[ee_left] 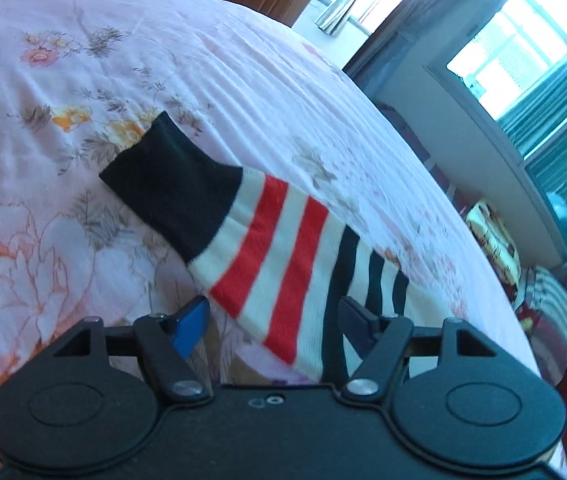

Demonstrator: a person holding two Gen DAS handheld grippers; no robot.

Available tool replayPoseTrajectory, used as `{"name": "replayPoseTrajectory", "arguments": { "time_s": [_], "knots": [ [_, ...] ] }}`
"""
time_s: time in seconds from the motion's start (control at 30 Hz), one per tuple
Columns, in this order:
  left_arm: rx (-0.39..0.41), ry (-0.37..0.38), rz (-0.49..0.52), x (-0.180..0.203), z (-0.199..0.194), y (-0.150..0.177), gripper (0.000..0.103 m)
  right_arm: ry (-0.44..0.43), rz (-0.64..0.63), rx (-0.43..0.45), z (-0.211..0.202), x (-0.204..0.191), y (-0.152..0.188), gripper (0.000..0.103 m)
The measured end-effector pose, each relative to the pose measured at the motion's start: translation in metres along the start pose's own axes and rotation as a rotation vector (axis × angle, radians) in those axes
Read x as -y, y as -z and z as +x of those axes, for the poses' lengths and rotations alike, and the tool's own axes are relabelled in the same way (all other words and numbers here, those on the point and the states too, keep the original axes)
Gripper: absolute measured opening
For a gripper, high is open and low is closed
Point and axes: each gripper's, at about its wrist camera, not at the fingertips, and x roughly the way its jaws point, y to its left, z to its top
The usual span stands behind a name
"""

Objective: Fold small clothes

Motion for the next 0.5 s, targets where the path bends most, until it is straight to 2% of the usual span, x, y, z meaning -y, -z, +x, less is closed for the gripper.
{"name": "replayPoseTrajectory", "arguments": {
  "time_s": [0.07, 0.13, 0.17, 0.23, 0.3, 0.4, 0.5],
  "knots": [
    [0.016, 0.0, -0.017, -0.003, 0.005, -0.005, 0.058, 0.006, -0.005, -0.003, 0.002, -0.001, 0.001, 0.066],
    [0.032, 0.007, -0.041, -0.008, 0.009, -0.009, 0.043, 0.011, -0.006, -0.002, 0.003, -0.002, 0.002, 0.066],
    [0.039, 0.008, -0.05, -0.011, 0.01, -0.01, 0.04, 0.011, -0.005, -0.001, 0.003, -0.001, 0.002, 0.066],
    [0.048, 0.01, -0.061, -0.016, 0.013, -0.012, 0.023, 0.01, 0.001, -0.002, 0.002, -0.001, 0.001, 0.066],
    [0.051, 0.009, -0.091, -0.021, 0.014, -0.014, 0.013, 0.007, 0.01, 0.007, -0.002, 0.0, -0.002, 0.066],
    [0.057, 0.019, -0.115, -0.024, 0.011, -0.015, 0.009, 0.035, 0.0, 0.034, -0.008, 0.001, -0.002, 0.066],
    [0.084, 0.022, -0.079, -0.014, 0.006, -0.014, 0.007, 0.055, -0.044, -0.021, 0.007, -0.001, 0.005, 0.067]
  ]
}}
